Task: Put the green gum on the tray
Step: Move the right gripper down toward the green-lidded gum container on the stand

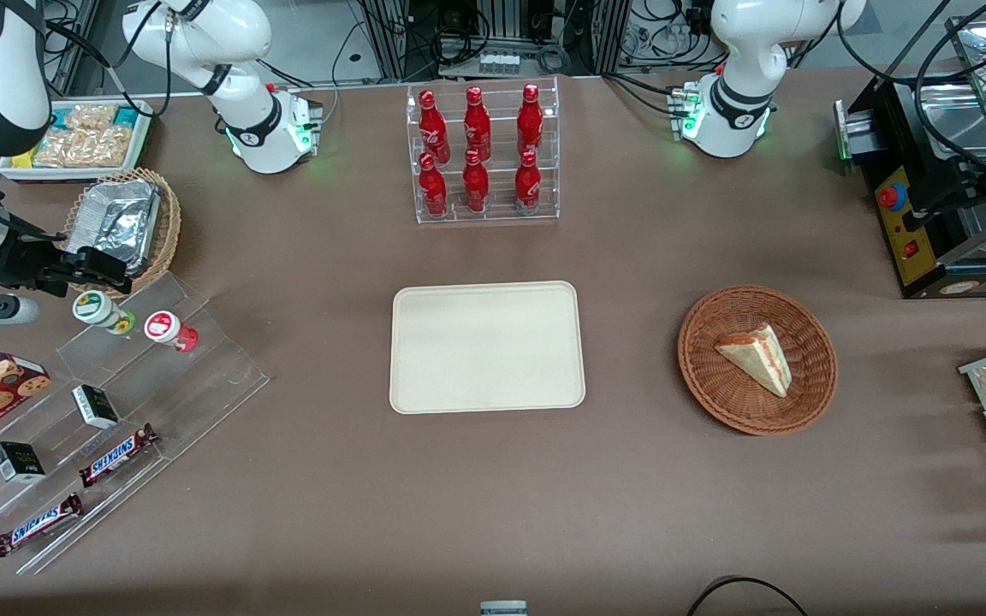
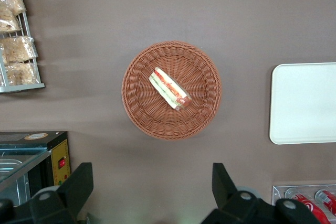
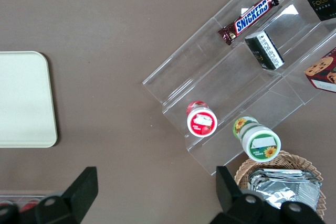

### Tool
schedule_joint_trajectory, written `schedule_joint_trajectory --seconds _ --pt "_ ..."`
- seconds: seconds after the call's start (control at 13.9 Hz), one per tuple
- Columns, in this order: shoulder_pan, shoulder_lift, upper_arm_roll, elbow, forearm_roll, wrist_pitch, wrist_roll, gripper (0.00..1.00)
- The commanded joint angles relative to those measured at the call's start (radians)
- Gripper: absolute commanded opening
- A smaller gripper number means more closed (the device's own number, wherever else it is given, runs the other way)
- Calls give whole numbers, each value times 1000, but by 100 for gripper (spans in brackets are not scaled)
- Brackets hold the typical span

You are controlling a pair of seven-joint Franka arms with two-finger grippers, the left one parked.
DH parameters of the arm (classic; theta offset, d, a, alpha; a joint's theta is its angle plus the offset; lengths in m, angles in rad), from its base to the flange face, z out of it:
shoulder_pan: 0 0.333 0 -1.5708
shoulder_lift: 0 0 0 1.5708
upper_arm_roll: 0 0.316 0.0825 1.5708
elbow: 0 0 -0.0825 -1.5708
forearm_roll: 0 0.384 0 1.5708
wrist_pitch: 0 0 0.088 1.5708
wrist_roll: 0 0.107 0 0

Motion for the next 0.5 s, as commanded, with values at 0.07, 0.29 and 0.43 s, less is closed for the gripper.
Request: schedule_joint_trajectory --seconds 0.07,0.29,0.43 --pt "2 12 -9 25 -11 -21 17 100" --pt "-3 13 -10 17 -14 -20 13 100" --pt "-5 18 -16 -1 -34 -9 -1 100"
